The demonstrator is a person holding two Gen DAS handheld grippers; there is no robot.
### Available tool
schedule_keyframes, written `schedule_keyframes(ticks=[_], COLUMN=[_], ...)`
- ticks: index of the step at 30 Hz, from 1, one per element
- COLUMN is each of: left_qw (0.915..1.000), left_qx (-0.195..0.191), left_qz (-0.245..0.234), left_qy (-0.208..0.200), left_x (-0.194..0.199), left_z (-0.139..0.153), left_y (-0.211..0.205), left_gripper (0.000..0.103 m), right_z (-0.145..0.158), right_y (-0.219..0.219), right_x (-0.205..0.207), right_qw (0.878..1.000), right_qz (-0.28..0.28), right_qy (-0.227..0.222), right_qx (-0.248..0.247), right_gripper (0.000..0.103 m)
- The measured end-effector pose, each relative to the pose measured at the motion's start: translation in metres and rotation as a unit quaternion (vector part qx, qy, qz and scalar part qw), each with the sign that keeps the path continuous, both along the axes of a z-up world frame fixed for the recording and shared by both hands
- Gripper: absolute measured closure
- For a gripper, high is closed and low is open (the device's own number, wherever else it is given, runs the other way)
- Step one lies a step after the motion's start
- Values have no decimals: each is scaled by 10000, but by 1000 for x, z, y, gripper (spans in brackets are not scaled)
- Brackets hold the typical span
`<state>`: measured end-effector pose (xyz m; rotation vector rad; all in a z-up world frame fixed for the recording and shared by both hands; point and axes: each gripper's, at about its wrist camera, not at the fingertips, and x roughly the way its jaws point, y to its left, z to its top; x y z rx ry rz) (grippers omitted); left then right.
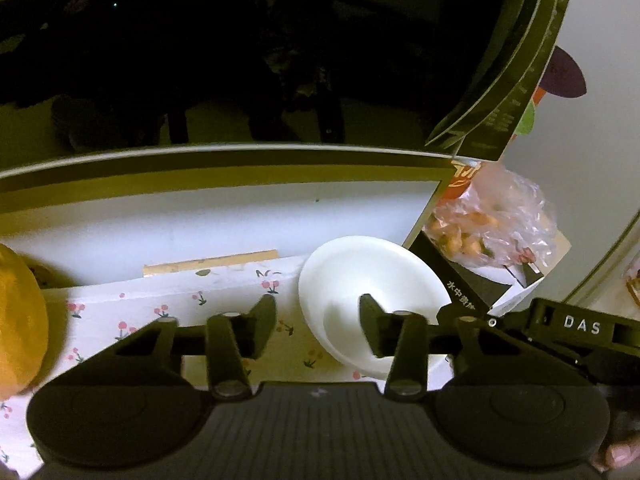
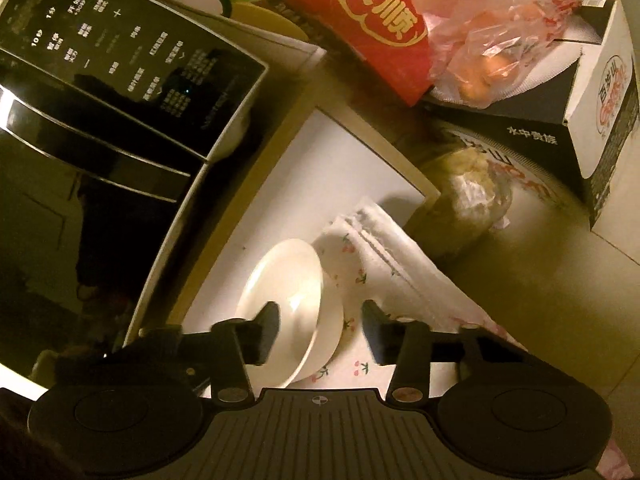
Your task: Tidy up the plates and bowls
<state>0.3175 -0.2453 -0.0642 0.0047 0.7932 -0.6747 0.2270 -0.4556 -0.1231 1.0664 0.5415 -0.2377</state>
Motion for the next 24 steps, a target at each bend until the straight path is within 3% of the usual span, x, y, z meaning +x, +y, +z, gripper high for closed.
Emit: schedule_keyframes(ticks=[5, 9, 13, 24], left_qw=[10000, 9999, 9999, 9996], left_qx=[-25, -4, -4, 50], left_qz=[27, 54, 98, 266], left_qy=[77, 89, 51, 40], left_x=[1, 2, -1, -23], left_z=[-5, -6, 0, 19], left_y=[-1, -4, -1, 7], left_gripper=[79, 94, 94, 93], right_z=[2, 5, 13, 32], right_y=[6, 10, 14, 19], right_x=[3, 5, 4, -12], right_qw=[9997, 9993, 9981, 9989], right_qz=[44, 43, 90, 96], right_qy=[47, 45, 66, -84], right_qx=[-214, -358, -612, -453], right_gripper=[73, 89, 92, 92])
